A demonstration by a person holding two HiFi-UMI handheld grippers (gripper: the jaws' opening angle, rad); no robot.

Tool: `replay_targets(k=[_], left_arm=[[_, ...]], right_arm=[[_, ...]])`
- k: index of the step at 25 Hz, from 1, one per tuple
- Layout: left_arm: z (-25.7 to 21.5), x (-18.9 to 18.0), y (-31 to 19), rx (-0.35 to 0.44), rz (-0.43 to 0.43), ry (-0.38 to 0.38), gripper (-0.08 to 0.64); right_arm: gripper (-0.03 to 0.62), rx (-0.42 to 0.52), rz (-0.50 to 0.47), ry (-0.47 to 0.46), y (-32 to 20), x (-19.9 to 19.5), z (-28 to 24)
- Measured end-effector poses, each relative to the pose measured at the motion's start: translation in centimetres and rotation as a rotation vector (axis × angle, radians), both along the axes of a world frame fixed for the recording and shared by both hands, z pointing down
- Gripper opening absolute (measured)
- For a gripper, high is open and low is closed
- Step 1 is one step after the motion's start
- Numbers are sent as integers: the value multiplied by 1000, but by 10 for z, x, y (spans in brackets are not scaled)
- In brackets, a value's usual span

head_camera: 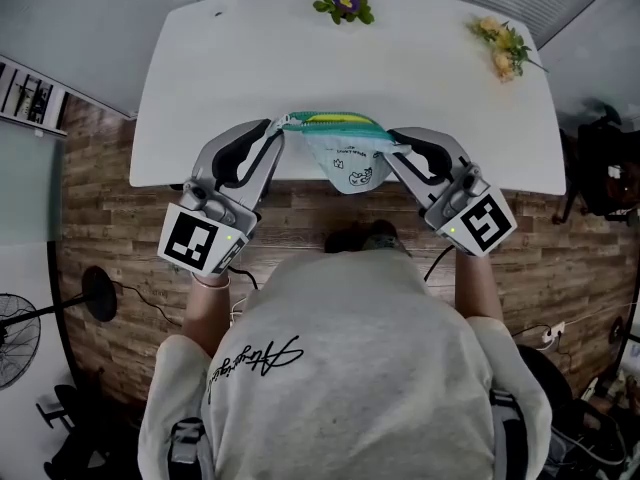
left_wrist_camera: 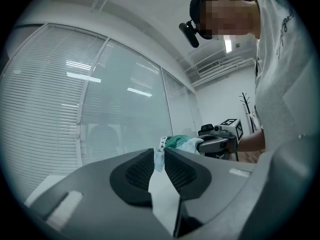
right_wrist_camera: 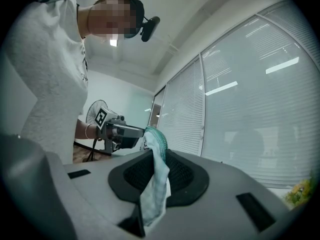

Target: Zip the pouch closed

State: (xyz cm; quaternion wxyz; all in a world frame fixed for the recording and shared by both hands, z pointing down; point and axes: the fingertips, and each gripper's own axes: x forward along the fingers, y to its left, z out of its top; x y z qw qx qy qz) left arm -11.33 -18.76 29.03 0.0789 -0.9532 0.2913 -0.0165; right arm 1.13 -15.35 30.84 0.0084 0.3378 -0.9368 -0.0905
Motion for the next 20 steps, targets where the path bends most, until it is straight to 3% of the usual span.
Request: replay_targets(k=[7, 12, 20], left_arm=[[4, -2, 0, -8, -7, 0, 49], [12, 5, -5, 23, -38, -45, 38], [33, 3, -25, -15, -112, -74, 29]], right_arm=[[63, 14, -3, -8, -7, -1, 9], [71, -39, 61, 36, -24, 9, 36], [153, -125, 129, 32, -36, 18, 54]])
